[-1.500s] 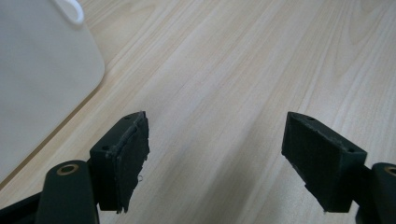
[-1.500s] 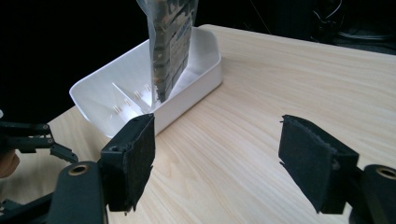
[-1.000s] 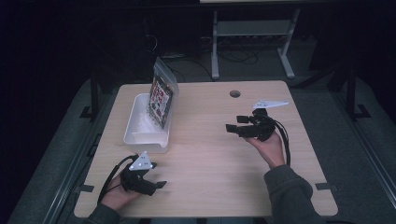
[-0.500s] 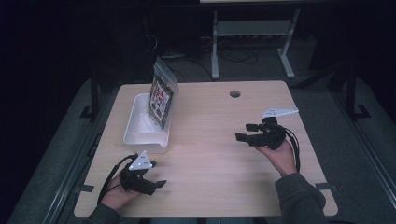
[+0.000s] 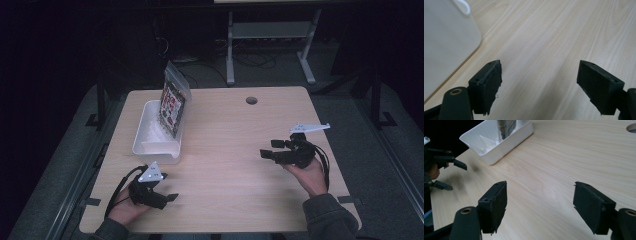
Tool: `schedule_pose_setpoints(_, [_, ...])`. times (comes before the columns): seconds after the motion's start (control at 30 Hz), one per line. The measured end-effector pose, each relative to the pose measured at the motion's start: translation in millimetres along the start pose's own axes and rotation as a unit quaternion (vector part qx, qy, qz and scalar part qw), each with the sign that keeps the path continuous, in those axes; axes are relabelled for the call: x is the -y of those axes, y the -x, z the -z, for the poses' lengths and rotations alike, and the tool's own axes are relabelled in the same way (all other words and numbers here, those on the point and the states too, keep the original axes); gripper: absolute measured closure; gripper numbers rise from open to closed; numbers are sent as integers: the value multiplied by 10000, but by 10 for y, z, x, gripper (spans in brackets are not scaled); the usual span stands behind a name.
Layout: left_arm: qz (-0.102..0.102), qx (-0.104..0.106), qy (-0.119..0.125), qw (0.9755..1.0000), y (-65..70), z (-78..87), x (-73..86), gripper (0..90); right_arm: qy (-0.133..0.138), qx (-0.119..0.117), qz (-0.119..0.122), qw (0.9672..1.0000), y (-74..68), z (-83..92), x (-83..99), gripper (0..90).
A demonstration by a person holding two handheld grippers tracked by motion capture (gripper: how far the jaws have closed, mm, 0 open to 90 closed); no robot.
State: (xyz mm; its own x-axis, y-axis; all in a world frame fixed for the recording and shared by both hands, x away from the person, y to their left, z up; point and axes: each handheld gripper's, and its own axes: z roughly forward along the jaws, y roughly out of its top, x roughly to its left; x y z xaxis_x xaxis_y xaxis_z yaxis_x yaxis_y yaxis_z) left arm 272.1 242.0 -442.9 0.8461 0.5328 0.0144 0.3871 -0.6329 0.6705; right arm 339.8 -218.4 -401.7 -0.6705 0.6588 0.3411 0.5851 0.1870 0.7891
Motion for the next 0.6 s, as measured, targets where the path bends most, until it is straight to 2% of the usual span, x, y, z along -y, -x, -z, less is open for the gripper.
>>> schedule_pose_setpoints(0.37, [-4, -10, 2, 10000, 1, 4, -2, 193, -104, 76, -98, 9999, 34, 118, 234, 254])
schedule_pose_setpoints(0.6, [-32, -17, -8, 10000, 7, 0, -4, 193, -95, 33, -177, 9998, 17, 179, 369, 254])
